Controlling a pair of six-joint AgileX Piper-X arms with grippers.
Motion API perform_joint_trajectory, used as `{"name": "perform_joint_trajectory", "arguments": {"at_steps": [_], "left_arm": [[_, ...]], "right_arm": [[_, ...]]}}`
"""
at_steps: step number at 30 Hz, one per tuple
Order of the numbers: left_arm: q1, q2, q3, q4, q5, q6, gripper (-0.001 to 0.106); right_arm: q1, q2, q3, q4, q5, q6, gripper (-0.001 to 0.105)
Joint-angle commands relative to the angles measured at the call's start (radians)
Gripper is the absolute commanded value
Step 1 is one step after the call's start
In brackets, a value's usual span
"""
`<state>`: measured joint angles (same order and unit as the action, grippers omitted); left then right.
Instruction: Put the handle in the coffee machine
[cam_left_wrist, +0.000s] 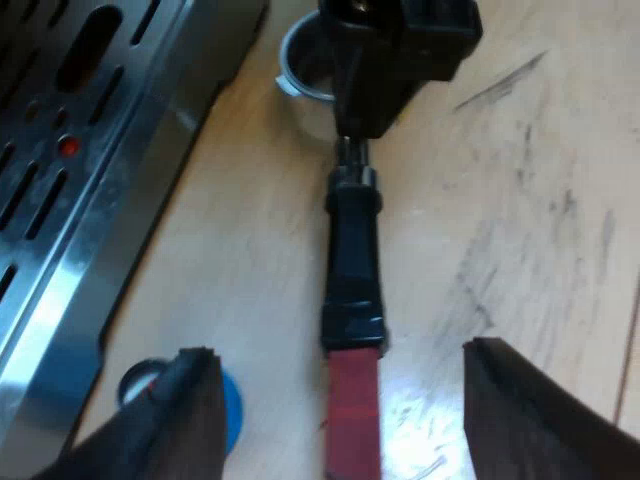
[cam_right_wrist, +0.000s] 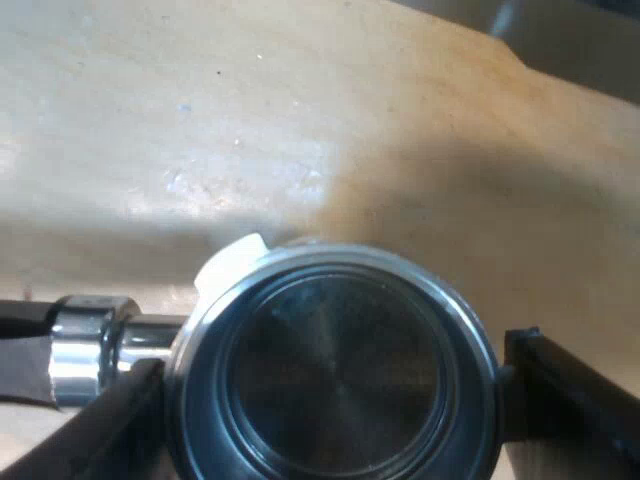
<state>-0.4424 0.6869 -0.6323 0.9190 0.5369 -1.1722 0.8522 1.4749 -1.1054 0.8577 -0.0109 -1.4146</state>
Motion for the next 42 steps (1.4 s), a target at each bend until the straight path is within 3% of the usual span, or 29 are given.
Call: {"name": "perform_joint_trajectory", "arguments": {"at_steps": [1,4,10,22,34,42], "left_arm": [[-0.005,-0.003,-0.002,0.003,0.072,0.005,0.054],[-0.005,-0.003,-0.002,0.003,0.108,0.016,0.054],[-0.005,-0.003,0.010,-0.030,0.111,0.056,0.054],[-0.005,-0.003,0.132,-0.196,0.108,0.056,0.054],[-0.005,0.072,0.170,-0.315,0.074,0.056,0.054],[-0.005,0.135,0.169,-0.319,0.074,0.056,0.054]], "right_arm": [[0.001,-0.053,-0.011,0.001,-0.009,0.007,0.000],[0.001,-0.081,-0.018,0.016,-0.009,0.007,0.000],[0.001,-0.106,-0.052,0.088,-0.009,0.024,0.000],[0.001,-0.106,-0.146,0.178,-0.010,0.024,0.000],[0.022,-0.107,-0.160,0.179,-0.047,0.028,0.000],[0.035,-0.107,-0.160,0.176,-0.047,0.046,0.000]]}}
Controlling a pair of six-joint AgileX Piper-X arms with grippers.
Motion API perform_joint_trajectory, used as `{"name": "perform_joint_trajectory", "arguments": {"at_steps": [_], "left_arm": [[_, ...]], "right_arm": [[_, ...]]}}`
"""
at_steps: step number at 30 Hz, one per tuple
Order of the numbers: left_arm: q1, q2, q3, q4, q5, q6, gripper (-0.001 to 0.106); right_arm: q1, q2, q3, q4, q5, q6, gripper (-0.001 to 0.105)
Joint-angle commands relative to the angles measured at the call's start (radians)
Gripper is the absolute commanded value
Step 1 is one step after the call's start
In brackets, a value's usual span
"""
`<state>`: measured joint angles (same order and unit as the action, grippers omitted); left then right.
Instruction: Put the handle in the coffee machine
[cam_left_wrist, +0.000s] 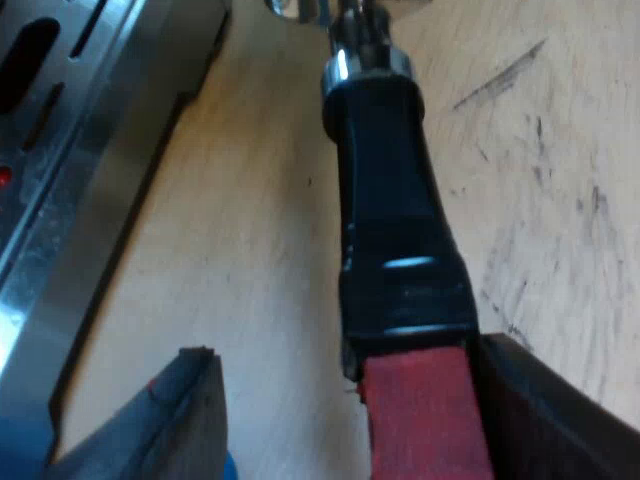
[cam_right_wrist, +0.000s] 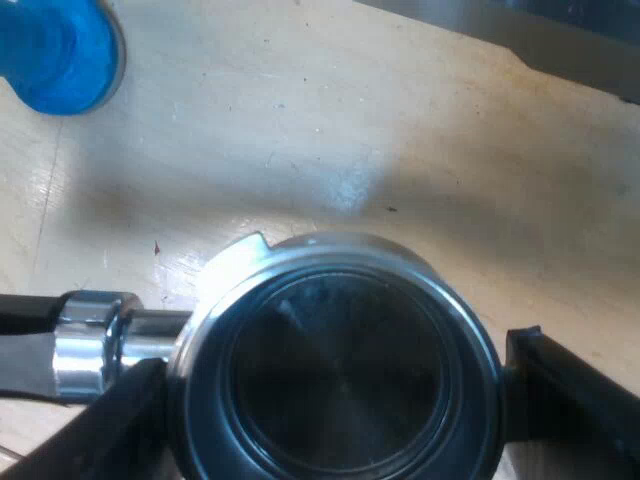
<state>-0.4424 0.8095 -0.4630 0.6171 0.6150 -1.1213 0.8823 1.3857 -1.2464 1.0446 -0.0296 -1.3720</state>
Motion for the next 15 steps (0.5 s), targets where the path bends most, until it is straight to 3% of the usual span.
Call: {"name": "perform_joint_trajectory", "arguments": {"at_steps": [1,15], "left_arm": [[-0.005,0.020,0.000,-0.018,-0.004,0.005,0.054],[-0.005,0.100,0.003,-0.021,0.035,0.005,0.054]], "right_arm": [[0.005,-0.018,-0.019,-0.011,-0.028,0.005,0.000],[0.005,-0.018,-0.019,-0.015,-0.028,0.007,0.000]]}}
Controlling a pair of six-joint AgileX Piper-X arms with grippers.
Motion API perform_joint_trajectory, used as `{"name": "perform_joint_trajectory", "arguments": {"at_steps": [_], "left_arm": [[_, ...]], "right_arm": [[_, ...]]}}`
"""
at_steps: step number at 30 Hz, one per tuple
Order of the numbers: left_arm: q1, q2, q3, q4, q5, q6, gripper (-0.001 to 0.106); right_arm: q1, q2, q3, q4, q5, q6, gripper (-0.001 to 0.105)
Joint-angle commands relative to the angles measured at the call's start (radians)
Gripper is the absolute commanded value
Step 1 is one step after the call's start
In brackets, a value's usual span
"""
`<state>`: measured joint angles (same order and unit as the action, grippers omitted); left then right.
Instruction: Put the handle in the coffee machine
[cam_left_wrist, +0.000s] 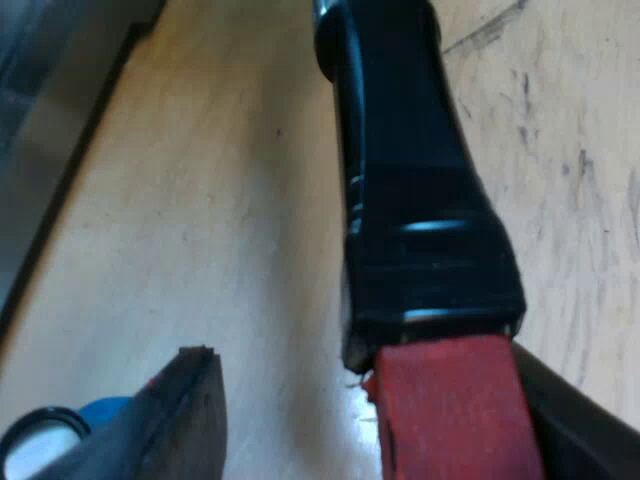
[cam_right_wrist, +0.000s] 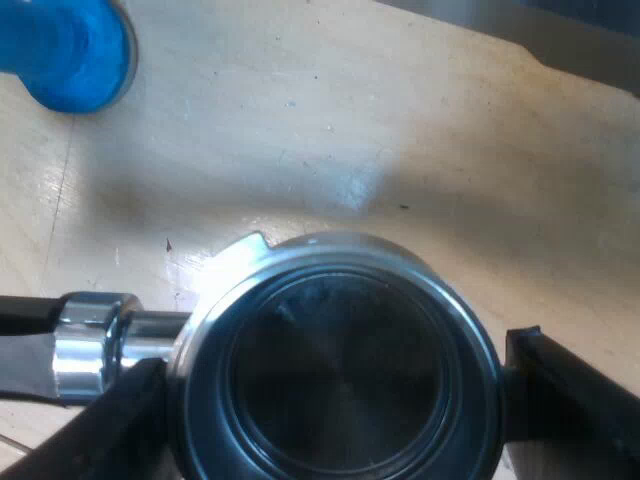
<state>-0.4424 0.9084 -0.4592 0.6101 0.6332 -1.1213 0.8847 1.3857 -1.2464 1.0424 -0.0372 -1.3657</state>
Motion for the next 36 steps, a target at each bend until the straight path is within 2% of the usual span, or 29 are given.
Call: {"name": "perform_joint_trajectory", "arguments": {"at_steps": [1,6,10,11,12,15,17,25,27,28,30,31,32,34,36], "left_arm": [[-0.005,0.001,-0.001,-0.014,0.017,0.014,0.054],[-0.005,0.001,-0.001,-0.009,0.024,0.051,0.053],[-0.005,0.001,-0.001,-0.010,0.024,0.051,0.043],[-0.005,0.001,-0.001,-0.010,0.024,0.051,0.039],[-0.005,0.001,-0.001,-0.010,0.024,0.051,0.021],[-0.005,0.001,-0.001,-0.006,0.024,0.049,0.004],[-0.005,0.001,-0.001,-0.002,0.024,0.049,0.000],[-0.005,0.001,-0.001,0.007,0.024,0.049,0.000],[-0.005,0.001,-0.001,0.007,0.024,0.049,0.000],[-0.005,0.001,-0.001,0.007,0.024,0.049,0.000],[-0.005,0.001,-0.001,0.007,0.024,0.049,0.000],[-0.005,0.001,-0.001,0.007,0.024,0.049,0.000],[-0.005,0.001,-0.001,0.007,0.024,0.049,0.000],[-0.005,0.001,-0.001,0.007,0.024,0.049,0.000],[-0.005,0.001,-0.001,0.007,0.024,0.049,0.000]], "right_arm": [[0.003,-0.018,-0.019,-0.013,-0.020,0.001,0.000],[0.003,-0.018,-0.019,-0.013,-0.020,0.001,0.000],[0.003,-0.018,-0.019,-0.013,-0.020,0.001,0.000],[0.003,-0.018,-0.019,-0.013,-0.020,0.001,0.000],[0.003,-0.018,-0.019,-0.013,-0.020,0.001,0.000],[0.003,-0.018,-0.019,-0.013,-0.020,0.001,0.000],[0.003,-0.018,-0.019,-0.013,-0.020,0.001,0.000],[0.003,-0.018,-0.019,-0.013,-0.036,-0.007,0.001],[0.003,-0.018,-0.019,-0.013,-0.050,-0.007,0.012],[0.003,-0.018,-0.019,-0.013,-0.050,-0.007,0.014],[0.003,-0.018,-0.019,-0.013,-0.050,-0.007,0.033],[0.003,-0.018,-0.019,-0.013,-0.050,-0.007,0.035],[0.003,-0.018,-0.019,-0.013,-0.050,-0.007,0.066],[0.003,-0.018,-0.019,-0.013,-0.050,-0.012,0.078],[0.003,-0.018,-0.019,-0.013,-0.050,-0.025,0.079]]}}
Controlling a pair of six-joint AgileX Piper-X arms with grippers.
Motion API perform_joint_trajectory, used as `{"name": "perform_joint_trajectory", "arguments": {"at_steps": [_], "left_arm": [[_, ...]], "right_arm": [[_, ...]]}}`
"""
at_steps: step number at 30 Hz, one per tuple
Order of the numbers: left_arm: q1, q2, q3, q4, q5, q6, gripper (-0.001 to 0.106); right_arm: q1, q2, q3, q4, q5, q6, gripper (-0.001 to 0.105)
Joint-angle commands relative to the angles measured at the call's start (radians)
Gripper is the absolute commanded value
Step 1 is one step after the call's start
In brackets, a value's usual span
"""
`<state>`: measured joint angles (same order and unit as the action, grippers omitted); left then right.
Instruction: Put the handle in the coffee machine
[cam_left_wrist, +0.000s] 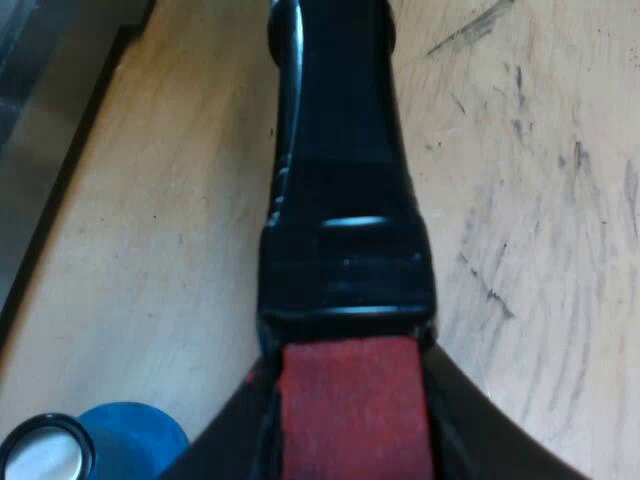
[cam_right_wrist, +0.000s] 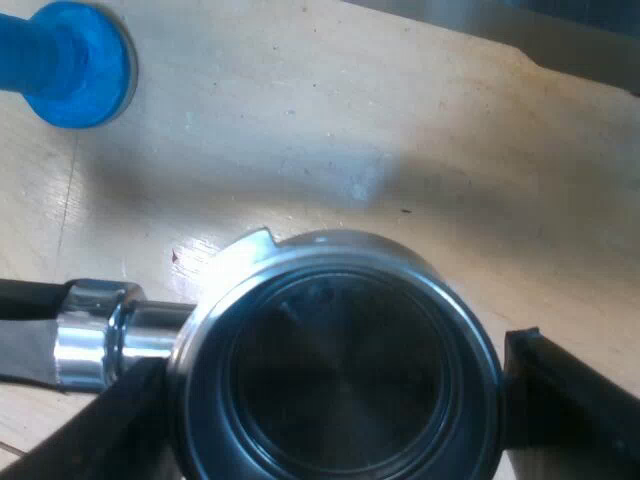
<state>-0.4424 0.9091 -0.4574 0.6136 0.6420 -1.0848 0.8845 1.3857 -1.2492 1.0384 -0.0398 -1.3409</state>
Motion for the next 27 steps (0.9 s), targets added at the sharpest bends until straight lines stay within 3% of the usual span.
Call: {"name": "perform_joint_trajectory", "arguments": {"at_steps": [1,10,14,19,27], "left_arm": [[-0.005,0.000,-0.003,0.003,0.015,0.013,0.000],[-0.005,0.000,-0.003,0.003,0.015,0.013,0.000],[0.004,-0.009,-0.003,0.005,0.015,0.010,0.000],[0.034,-0.032,-0.003,0.018,0.015,0.010,0.000],[0.123,-0.046,-0.003,0.150,0.029,0.010,0.000]], "right_arm": [[0.003,-0.018,-0.016,-0.009,-0.045,-0.050,0.079],[0.003,-0.018,-0.016,-0.009,-0.015,-0.051,0.079],[0.003,-0.018,-0.016,-0.009,0.075,-0.051,0.079],[0.003,-0.018,-0.022,-0.009,0.088,-0.045,0.079],[0.003,-0.018,-0.024,-0.077,0.104,-0.037,0.079]]}}
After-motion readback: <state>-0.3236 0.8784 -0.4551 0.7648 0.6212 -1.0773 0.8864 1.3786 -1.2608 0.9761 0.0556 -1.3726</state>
